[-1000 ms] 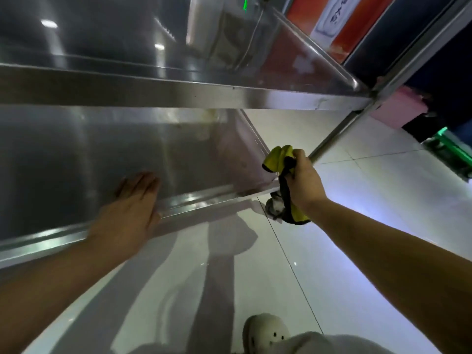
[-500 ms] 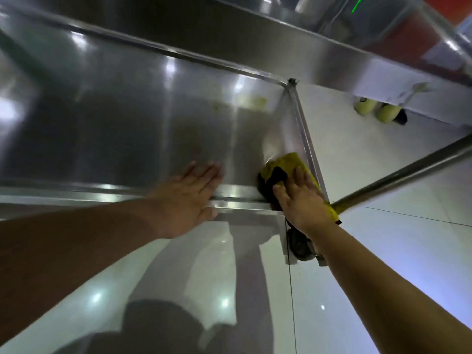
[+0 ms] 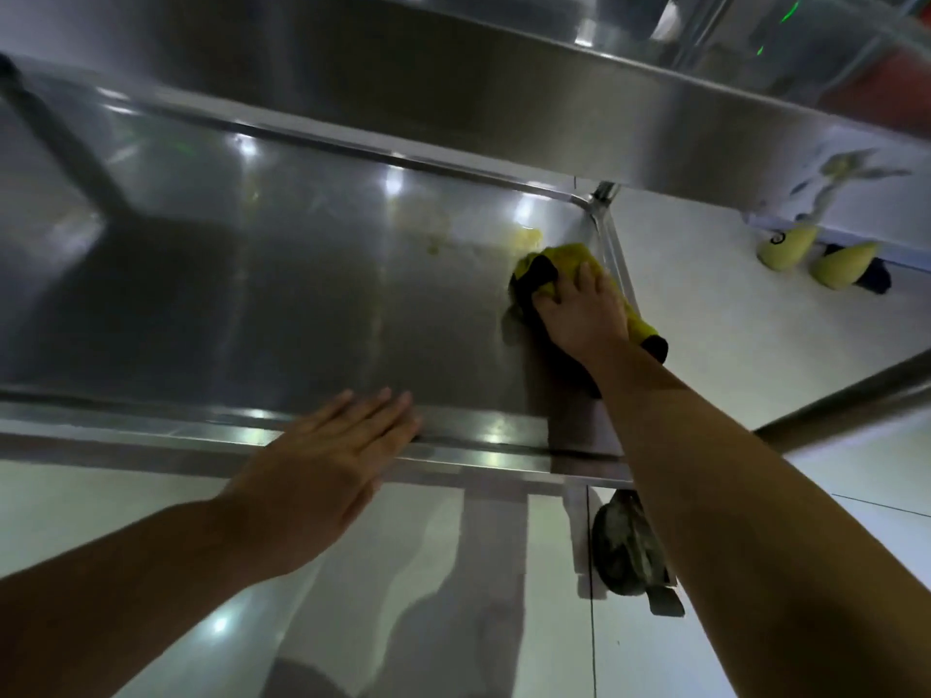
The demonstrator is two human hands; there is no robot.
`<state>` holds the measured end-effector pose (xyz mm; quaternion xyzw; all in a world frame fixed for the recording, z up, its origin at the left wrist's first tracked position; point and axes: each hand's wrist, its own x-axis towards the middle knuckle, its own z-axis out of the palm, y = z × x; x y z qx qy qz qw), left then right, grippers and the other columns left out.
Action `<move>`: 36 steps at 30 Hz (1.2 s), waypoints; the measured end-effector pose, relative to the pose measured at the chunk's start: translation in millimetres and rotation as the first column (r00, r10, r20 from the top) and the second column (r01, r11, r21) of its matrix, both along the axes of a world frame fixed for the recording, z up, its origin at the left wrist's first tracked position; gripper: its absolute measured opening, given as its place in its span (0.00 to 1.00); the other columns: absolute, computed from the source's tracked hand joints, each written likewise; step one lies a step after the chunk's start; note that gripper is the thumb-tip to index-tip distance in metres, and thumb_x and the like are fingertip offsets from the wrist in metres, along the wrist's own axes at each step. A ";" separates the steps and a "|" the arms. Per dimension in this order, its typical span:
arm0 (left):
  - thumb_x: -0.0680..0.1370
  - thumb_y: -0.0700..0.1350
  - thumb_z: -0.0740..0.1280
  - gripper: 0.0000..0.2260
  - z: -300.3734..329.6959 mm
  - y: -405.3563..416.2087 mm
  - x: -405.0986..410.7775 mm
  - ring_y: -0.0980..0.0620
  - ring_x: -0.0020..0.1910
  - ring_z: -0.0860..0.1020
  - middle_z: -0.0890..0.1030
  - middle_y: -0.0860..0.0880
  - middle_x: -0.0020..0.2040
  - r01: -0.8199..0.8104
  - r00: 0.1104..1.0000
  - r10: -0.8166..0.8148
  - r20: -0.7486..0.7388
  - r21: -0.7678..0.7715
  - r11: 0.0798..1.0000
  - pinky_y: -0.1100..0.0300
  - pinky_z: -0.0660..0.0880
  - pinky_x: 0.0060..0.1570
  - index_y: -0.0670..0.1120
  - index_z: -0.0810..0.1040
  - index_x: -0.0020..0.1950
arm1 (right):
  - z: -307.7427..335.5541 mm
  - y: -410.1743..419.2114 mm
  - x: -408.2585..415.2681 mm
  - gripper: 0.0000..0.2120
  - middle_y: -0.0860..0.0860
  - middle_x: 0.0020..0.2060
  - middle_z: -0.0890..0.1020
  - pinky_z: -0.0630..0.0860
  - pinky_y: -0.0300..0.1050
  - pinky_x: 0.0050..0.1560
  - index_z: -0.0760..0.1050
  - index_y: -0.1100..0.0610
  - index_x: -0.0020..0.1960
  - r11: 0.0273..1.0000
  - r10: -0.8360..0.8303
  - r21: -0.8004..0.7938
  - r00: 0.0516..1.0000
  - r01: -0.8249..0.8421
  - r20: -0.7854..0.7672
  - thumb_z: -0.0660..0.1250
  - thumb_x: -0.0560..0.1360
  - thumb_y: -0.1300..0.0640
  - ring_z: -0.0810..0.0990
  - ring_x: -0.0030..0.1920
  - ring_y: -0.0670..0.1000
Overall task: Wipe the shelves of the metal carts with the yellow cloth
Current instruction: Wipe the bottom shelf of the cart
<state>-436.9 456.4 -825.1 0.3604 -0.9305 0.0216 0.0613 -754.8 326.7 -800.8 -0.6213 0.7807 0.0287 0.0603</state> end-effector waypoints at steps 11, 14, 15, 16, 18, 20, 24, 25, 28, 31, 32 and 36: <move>0.80 0.53 0.49 0.27 2.4 12.1 6.9 0.57 0.76 0.45 0.61 0.47 0.75 -0.021 0.999 0.020 0.041 0.017 1.000 0.61 0.43 0.73 0.46 0.51 0.78 | 7.5 77.7 60.4 0.26 0.50 0.78 0.43 0.38 0.46 0.74 0.57 0.48 0.77 0.908 0.418 0.012 0.905 -0.420 0.084 0.53 0.81 0.43 0.39 0.77 0.52; 0.83 0.53 0.44 0.25 3.9 10.6 11.8 0.55 0.77 0.48 0.64 0.43 0.73 -0.072 0.997 0.073 0.024 -0.003 0.997 0.61 0.44 0.73 0.42 0.57 0.76 | 11.0 113.1 55.6 0.27 0.45 0.77 0.38 0.33 0.41 0.71 0.50 0.46 0.78 0.869 0.465 0.104 0.871 -0.483 0.157 0.52 0.81 0.42 0.33 0.76 0.47; 0.83 0.54 0.43 0.26 5.5 7.8 16.2 0.52 0.76 0.53 0.67 0.41 0.72 -0.128 0.992 0.129 0.014 -0.004 0.992 0.61 0.45 0.73 0.39 0.60 0.74 | 12.7 121.9 53.7 0.26 0.44 0.76 0.37 0.31 0.40 0.70 0.50 0.45 0.78 0.856 0.475 0.119 0.857 -0.503 0.200 0.51 0.82 0.43 0.32 0.75 0.45; 0.82 0.57 0.43 0.29 7.3 4.7 21.2 0.48 0.74 0.59 0.69 0.39 0.70 -0.188 0.982 0.188 0.019 -0.003 0.982 0.61 0.45 0.72 0.37 0.62 0.72 | 15.6 130.1 52.2 0.25 0.42 0.75 0.36 0.31 0.39 0.70 0.53 0.45 0.78 0.843 0.491 0.114 0.838 -0.526 0.239 0.51 0.82 0.42 0.31 0.74 0.44; 0.81 0.60 0.43 0.34 9.9 1.8 29.1 0.43 0.68 0.69 0.71 0.38 0.68 -0.239 0.969 0.237 0.072 0.017 0.971 0.60 0.45 0.71 0.34 0.67 0.70 | 17.2 142.7 52.3 0.27 0.38 0.71 0.36 0.30 0.38 0.70 0.58 0.43 0.76 0.810 0.537 0.077 0.788 -0.581 0.302 0.50 0.78 0.40 0.29 0.71 0.41; 0.81 0.61 0.43 0.34 10.3 4.2 30.6 0.43 0.66 0.71 0.72 0.39 0.67 -0.241 0.967 0.239 0.086 0.024 0.970 0.62 0.43 0.71 0.35 0.69 0.69 | 14.6 145.9 51.8 0.30 0.37 0.71 0.38 0.30 0.38 0.71 0.55 0.42 0.76 0.789 0.568 0.050 0.759 -0.612 0.318 0.49 0.75 0.38 0.31 0.72 0.40; 0.80 0.60 0.44 0.32 10.0 8.8 28.9 0.48 0.65 0.68 0.73 0.40 0.66 -0.251 0.967 0.249 0.051 0.040 0.967 0.64 0.42 0.70 0.37 0.70 0.68 | 7.0 108.7 42.6 0.33 0.42 0.76 0.45 0.39 0.44 0.75 0.51 0.45 0.76 0.798 0.595 0.019 0.793 -0.602 0.130 0.46 0.74 0.35 0.41 0.77 0.47; 0.80 0.60 0.44 0.32 10.4 8.5 29.5 0.48 0.66 0.68 0.73 0.40 0.67 -0.246 0.969 0.243 0.054 0.050 0.968 0.63 0.43 0.70 0.38 0.69 0.69 | 6.7 92.8 40.7 0.36 0.45 0.77 0.47 0.41 0.46 0.75 0.55 0.48 0.77 0.819 0.570 0.013 0.816 -0.573 0.090 0.45 0.73 0.34 0.44 0.78 0.49; 0.80 0.60 0.44 0.31 9.9 5.6 31.6 0.49 0.67 0.67 0.73 0.41 0.68 -0.256 0.966 0.253 0.053 0.071 0.964 0.61 0.46 0.70 0.39 0.68 0.70 | 9.9 45.3 38.6 0.37 0.51 0.78 0.53 0.45 0.47 0.74 0.59 0.53 0.77 0.868 0.497 -0.007 0.867 -0.497 0.016 0.49 0.74 0.35 0.49 0.78 0.53; 0.79 0.58 0.49 0.29 8.0 4.3 32.7 0.47 0.67 0.71 0.72 0.43 0.68 -0.255 0.967 0.253 0.041 0.061 0.965 0.60 0.48 0.70 0.40 0.69 0.70 | 3.3 -0.3 36.2 0.36 0.52 0.78 0.51 0.45 0.49 0.77 0.53 0.52 0.78 0.900 0.437 0.017 0.899 -0.437 -0.012 0.48 0.76 0.33 0.47 0.78 0.51; 0.78 0.58 0.51 0.29 7.9 4.0 33.1 0.47 0.67 0.72 0.72 0.43 0.68 -0.253 0.967 0.251 0.040 0.058 0.966 0.60 0.49 0.70 0.39 0.69 0.70 | 2.0 -12.7 38.4 0.38 0.52 0.78 0.50 0.44 0.50 0.77 0.52 0.51 0.78 0.908 0.419 0.022 0.908 -0.418 -0.016 0.45 0.75 0.31 0.45 0.78 0.50; 0.77 0.55 0.54 0.27 9.2 0.0 34.8 0.48 0.67 0.72 0.73 0.43 0.68 -0.257 0.966 0.255 0.045 0.027 0.966 0.59 0.54 0.69 0.40 0.70 0.69 | 3.8 -42.7 52.3 0.30 0.52 0.78 0.47 0.43 0.51 0.76 0.50 0.49 0.78 0.940 0.338 0.033 0.941 -0.339 0.016 0.50 0.80 0.39 0.43 0.78 0.53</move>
